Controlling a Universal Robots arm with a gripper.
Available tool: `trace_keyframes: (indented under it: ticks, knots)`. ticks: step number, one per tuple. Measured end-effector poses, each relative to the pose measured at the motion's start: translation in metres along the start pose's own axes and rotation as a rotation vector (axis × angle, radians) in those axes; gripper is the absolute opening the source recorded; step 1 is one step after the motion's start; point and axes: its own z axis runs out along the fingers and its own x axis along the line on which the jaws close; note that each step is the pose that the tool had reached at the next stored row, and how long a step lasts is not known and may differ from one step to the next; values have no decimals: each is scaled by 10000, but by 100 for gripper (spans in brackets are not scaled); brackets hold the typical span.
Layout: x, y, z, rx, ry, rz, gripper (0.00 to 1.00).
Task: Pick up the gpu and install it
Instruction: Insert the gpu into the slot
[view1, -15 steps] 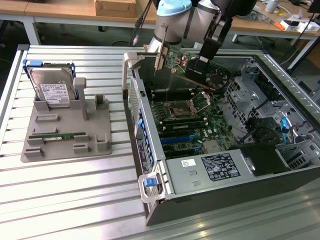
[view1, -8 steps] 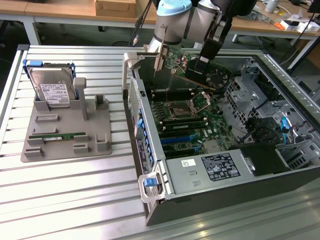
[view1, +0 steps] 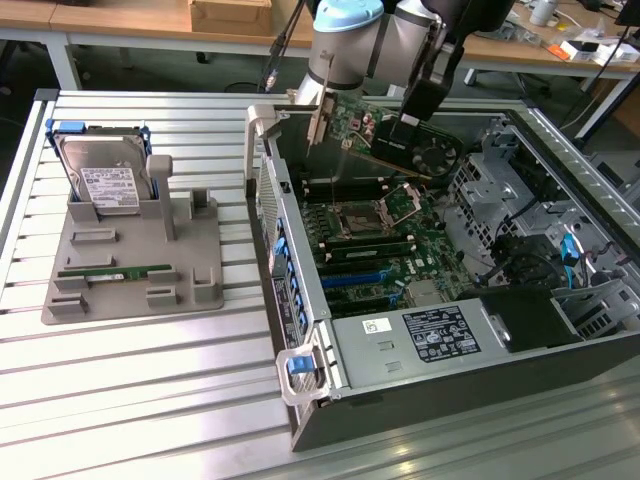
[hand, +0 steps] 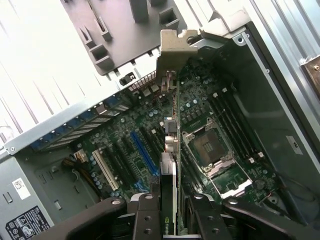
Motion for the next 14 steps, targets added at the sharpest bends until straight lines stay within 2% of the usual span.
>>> trace_keyframes:
  ticks: [14]
  knots:
    - [-3,-6,2,19,52,-901,26]
